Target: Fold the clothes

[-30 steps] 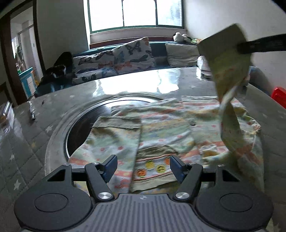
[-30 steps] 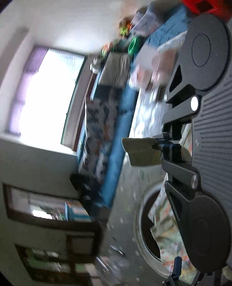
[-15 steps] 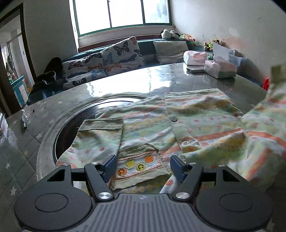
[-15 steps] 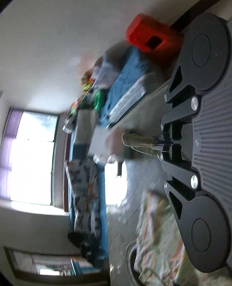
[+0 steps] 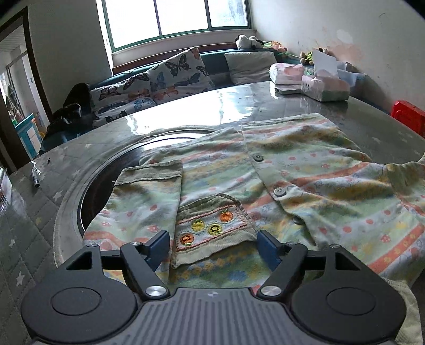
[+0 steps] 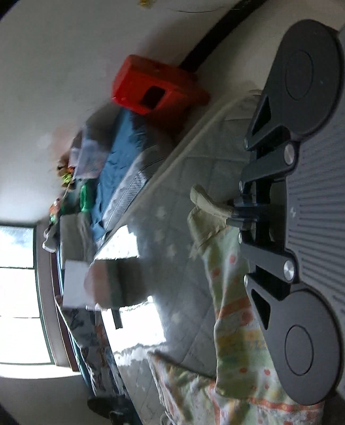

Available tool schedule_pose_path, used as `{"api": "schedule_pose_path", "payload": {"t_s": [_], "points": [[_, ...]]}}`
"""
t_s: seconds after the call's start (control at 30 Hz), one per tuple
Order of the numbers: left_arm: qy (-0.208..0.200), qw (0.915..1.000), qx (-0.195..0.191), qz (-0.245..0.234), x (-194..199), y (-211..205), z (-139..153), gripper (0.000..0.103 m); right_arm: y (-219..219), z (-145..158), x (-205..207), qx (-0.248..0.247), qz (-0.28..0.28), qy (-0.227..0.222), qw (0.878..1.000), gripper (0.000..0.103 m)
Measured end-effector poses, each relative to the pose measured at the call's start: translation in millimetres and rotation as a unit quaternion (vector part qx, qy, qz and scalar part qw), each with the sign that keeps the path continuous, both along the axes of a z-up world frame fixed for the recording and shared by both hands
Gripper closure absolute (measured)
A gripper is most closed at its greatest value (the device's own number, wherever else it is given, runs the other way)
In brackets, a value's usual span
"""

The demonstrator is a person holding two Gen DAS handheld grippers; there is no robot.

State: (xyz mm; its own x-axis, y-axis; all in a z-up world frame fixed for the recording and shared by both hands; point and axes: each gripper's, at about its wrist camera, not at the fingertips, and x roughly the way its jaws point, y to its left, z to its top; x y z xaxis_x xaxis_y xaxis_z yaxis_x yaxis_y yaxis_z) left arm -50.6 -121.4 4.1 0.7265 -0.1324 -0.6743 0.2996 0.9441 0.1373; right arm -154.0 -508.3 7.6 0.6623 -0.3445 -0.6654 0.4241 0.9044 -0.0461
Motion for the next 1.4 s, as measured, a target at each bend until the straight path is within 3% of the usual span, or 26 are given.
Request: {"api": "schedule_pose_path", "payload": {"t_s": [0.13, 0.23, 0.37, 0.63, 0.87, 1.13, 1.4], "points": [[0.0, 1.0, 0.001, 0.0, 1, 0, 0, 0.026, -14, -7, -10, 0.008, -0.031, 0.004, 0.999, 0.085], [0.001, 1.0, 0.003, 0.001, 1, -1, 0, 0.026, -15, -5, -17, 0.001, -0.035, 0.0, 0.999, 0.084], [0.001, 1.0, 0.004, 0.0, 1, -1, 0, 0.026, -10, 6, -9, -0.052, -0.049, -0.003, 0.997, 0.084], [0.002, 1.0, 0.004, 0.003, 3, -1, 0, 0.025, 7, 9, 26, 0.009, 0.049, -0.009, 0.999, 0.084], [0.005, 0.9999, 0.001, 0.01, 7, 8, 0, 0.019, -2, -10, 49, 0.021, 0.04, 0.008, 0.999, 0.084], [0.01, 0.9994, -0.021, 0.026, 18, 16, 7, 0.019, 1, -8, 55, 0.01, 0.044, 0.017, 0.999, 0.082], [-0.002, 0.9988, -0.004, 0.048, 41, 23, 11, 0.024, 33, 6, 74, 0.022, 0.116, 0.007, 0.993, 0.082]]}}
